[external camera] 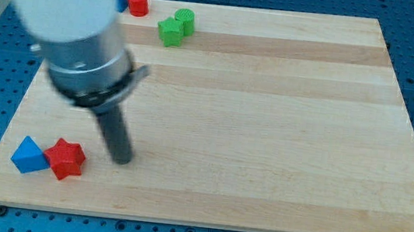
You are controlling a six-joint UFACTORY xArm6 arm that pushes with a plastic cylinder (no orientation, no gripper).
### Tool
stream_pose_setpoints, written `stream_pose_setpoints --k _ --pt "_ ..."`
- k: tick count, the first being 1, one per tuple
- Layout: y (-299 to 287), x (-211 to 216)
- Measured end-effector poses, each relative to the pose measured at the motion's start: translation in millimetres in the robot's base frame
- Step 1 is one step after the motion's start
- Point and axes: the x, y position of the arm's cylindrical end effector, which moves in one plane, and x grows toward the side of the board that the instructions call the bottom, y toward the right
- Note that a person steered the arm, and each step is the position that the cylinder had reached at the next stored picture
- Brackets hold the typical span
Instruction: Move arm towards top center of the board
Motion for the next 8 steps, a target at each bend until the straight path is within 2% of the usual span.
stream_pose_setpoints --k 2,3,4,7,8 --pt "165.9 -154.8" --pt "226.4 -237.7" --pt "231.1 -333.8" --pt "210.7 -343.8" --pt "176.4 -335.7"
